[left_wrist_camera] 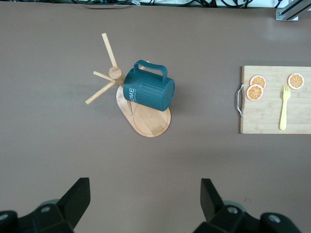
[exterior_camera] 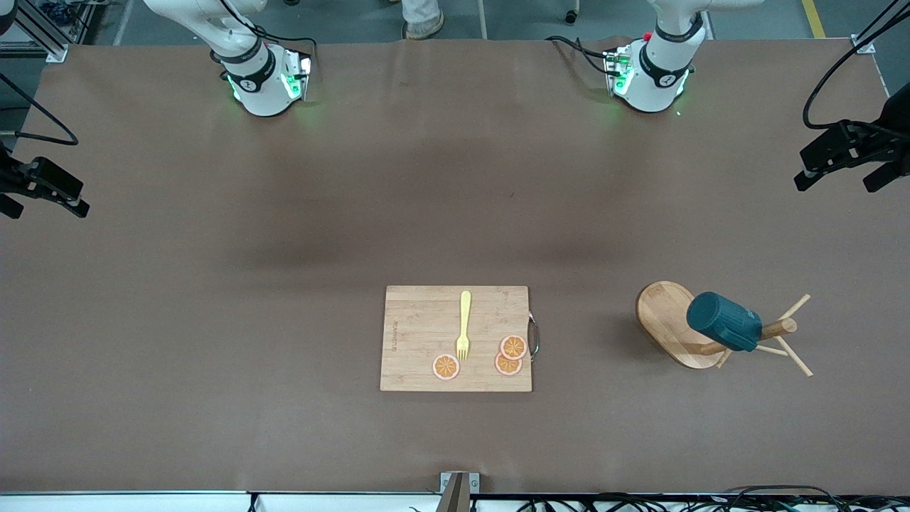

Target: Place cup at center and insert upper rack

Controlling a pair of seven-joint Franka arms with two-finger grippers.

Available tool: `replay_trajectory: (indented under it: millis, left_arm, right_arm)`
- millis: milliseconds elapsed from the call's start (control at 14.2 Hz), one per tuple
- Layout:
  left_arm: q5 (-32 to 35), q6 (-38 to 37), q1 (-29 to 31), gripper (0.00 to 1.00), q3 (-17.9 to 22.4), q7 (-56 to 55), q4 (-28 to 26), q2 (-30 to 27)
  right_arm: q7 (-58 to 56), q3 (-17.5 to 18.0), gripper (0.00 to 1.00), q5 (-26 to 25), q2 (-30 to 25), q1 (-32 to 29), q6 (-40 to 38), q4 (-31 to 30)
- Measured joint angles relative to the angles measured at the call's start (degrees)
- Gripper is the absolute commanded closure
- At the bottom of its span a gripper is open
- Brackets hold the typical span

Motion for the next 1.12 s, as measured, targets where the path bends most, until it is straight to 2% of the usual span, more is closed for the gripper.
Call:
replay_trajectory:
  millis: [1123]
  left_arm:
    - [0.08, 0.03, 0.21, 0.0, 0.17, 0.34, -0.13, 0.83]
  right_arm:
    - [0.0, 0.23, 0.0, 0.0, 0.0, 0.01, -1.7, 0.0]
